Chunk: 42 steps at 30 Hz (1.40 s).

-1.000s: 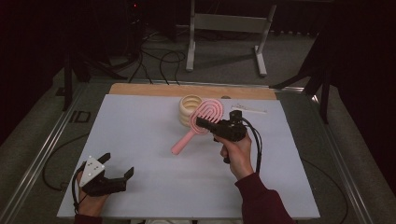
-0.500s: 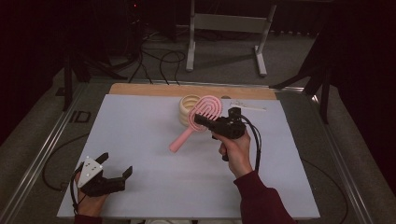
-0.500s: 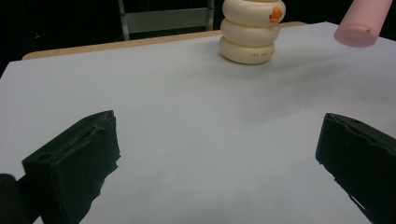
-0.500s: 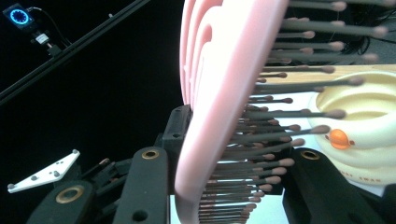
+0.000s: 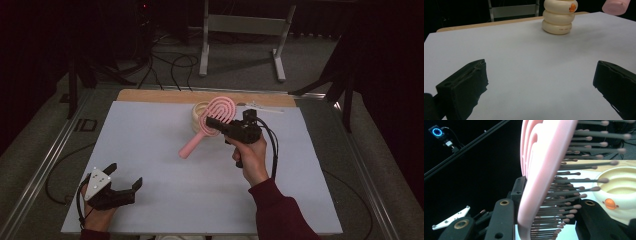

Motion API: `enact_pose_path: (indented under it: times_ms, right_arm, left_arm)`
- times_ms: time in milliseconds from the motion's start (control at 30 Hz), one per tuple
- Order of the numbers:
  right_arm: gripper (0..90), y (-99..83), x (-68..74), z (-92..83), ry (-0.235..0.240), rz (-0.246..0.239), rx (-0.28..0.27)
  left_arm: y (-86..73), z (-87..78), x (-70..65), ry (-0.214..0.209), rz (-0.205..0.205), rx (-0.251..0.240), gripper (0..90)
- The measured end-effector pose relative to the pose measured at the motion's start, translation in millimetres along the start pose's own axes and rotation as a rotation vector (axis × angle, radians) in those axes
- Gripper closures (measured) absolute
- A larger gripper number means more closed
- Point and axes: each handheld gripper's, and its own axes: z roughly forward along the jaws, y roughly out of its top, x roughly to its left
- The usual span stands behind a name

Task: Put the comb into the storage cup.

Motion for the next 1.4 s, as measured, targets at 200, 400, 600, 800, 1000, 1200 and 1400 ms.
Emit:
enact_pose_path:
  times_ms: [200, 400, 600, 800, 1000, 1200, 1400]
  right_arm:
    - [63.6, 5.1, -0.5, -0.4, -0.005, 0.001, -0.008]
    - [63.6, 10.2, -3.1, -0.8, -0.014, 0.005, -0.015]
    - [63.6, 17.8, -2.5, -1.8, -0.023, -0.002, -0.023]
    - [63.6, 23.8, -3.8, -2.7, -0.037, -0.004, -0.025]
    - [63.6, 29.7, -5.6, -2.8, -0.054, -0.005, -0.033]
    - [63.7, 31.9, -10.2, -3.1, -0.066, 0.003, -0.046]
    - [63.7, 33.2, -14.3, -3.6, -0.076, 0.007, -0.049]
  left_arm:
    - [-0.2, 0.1, 0.3, 0.005, 0.001, -0.001, 0.1]
    - [-0.3, 0.4, 0.4, 0.01, 0.0, -0.002, 0.1]
    - [-0.1, 0.1, 0.2, 0.011, 0.002, -0.003, 0.1]
    - [-0.2, -0.1, 0.4, 0.016, -0.003, -0.008, 0.1]
    - [-0.3, -0.4, 1.0, 0.02, -0.004, -0.011, 0.1]
    - [-0.4, -0.4, 1.0, 0.021, -0.003, -0.009, 0.1]
    - [-0.4, -0.7, 1.1, 0.022, -0.003, -0.01, 0.1]
